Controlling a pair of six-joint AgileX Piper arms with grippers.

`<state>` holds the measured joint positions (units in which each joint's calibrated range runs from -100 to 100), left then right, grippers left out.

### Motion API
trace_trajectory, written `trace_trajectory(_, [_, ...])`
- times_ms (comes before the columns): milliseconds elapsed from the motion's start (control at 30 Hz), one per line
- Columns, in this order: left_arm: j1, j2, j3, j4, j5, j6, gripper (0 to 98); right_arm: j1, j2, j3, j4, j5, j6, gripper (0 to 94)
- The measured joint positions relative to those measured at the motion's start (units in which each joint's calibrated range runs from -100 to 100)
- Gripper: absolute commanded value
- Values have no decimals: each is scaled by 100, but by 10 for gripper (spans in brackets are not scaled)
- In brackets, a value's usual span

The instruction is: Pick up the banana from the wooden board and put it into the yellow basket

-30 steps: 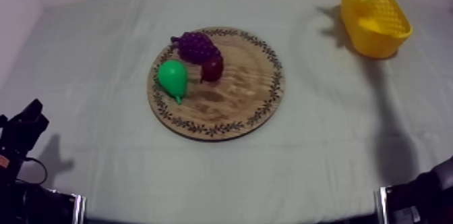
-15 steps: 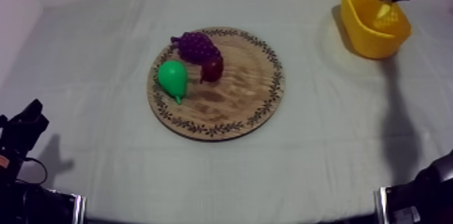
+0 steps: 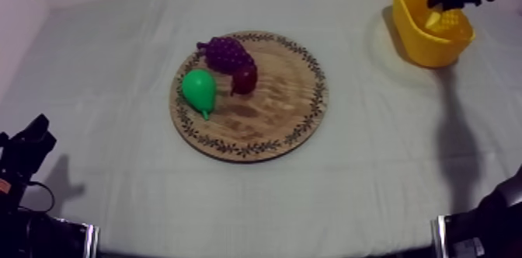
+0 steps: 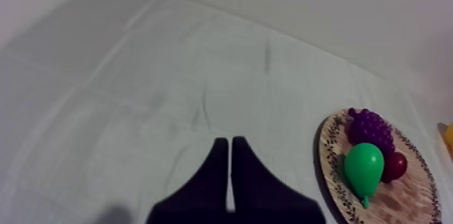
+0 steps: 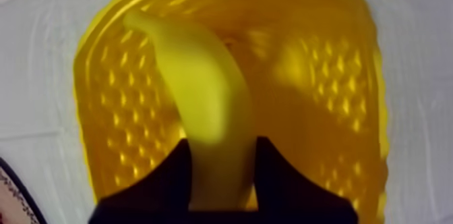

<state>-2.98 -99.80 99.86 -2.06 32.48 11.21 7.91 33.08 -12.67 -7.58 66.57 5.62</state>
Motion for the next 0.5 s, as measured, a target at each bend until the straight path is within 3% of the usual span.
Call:
trace_trajectory(100, [0,0,0,0,0,0,1,0,0,75,52,-210,-94,393])
trace_trajectory(300, [0,0,0,0,0,0,1,7,-137,250,161,-712,-330,403])
trace_trajectory(500, [0,0,0,0,0,0,1,27,-568,771,198,-1172,-316,140])
